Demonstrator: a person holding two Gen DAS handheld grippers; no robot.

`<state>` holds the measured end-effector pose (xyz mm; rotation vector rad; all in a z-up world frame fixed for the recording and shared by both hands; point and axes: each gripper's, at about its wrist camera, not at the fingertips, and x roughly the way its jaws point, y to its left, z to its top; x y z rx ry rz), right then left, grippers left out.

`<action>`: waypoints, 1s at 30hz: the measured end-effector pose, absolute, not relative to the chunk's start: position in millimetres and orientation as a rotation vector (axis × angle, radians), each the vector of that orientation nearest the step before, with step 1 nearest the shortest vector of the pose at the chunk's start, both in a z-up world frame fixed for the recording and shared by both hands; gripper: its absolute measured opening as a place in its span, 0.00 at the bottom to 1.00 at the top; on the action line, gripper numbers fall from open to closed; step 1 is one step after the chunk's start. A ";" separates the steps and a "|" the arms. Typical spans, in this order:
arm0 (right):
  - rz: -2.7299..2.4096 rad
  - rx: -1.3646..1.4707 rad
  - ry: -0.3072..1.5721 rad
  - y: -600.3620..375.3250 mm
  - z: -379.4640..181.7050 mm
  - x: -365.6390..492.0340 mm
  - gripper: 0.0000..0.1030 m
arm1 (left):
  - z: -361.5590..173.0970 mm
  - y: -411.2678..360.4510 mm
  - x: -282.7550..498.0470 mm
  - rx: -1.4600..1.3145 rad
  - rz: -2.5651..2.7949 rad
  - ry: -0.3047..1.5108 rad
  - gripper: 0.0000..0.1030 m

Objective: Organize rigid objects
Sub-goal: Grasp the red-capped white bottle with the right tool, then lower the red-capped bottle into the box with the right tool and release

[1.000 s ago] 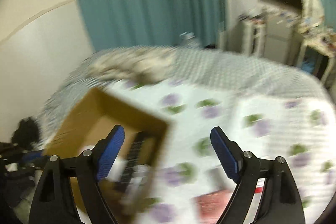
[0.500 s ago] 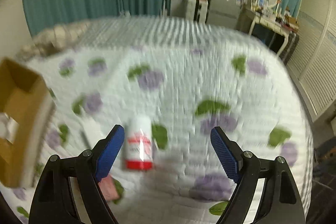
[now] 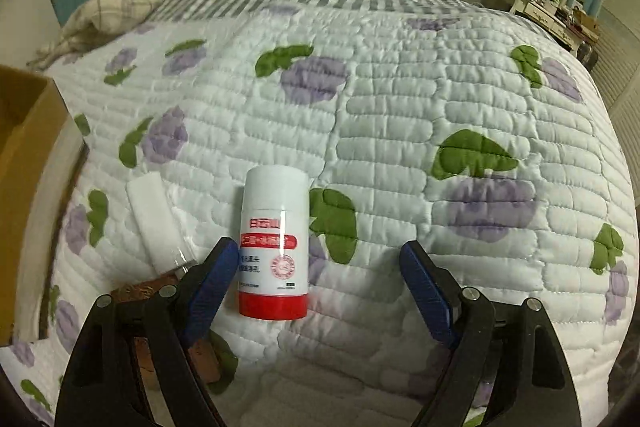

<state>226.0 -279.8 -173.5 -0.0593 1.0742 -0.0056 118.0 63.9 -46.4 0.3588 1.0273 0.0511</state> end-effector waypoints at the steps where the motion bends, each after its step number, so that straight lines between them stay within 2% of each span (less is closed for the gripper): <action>1: -0.006 -0.069 1.081 -278.2 -175.1 226.4 0.72 | -46.7 63.1 118.1 0.363 0.051 1.026 0.07; 3: -0.006 -0.086 1.095 -275.2 -178.8 228.1 0.68 | -45.9 63.7 119.0 0.360 0.052 1.026 0.07; 4: -0.002 -0.091 1.098 -273.9 -179.5 228.3 0.62 | -46.0 63.5 119.2 0.357 0.051 1.026 0.07; 5: 0.008 -0.093 1.099 -272.4 -179.8 228.2 0.51 | -46.2 63.2 119.4 0.356 0.051 1.026 0.07; 7: 0.028 -0.090 1.102 -270.8 -181.5 228.3 0.35 | -46.4 62.7 119.5 0.355 0.050 1.026 0.07; 19: 0.044 -0.031 1.001 -282.6 -147.5 207.0 0.35 | -46.7 63.9 119.0 0.349 0.046 1.027 0.07; 30: 0.098 -0.073 0.776 -256.4 -23.9 198.2 0.35 | -47.2 64.7 118.3 0.347 0.045 1.026 0.07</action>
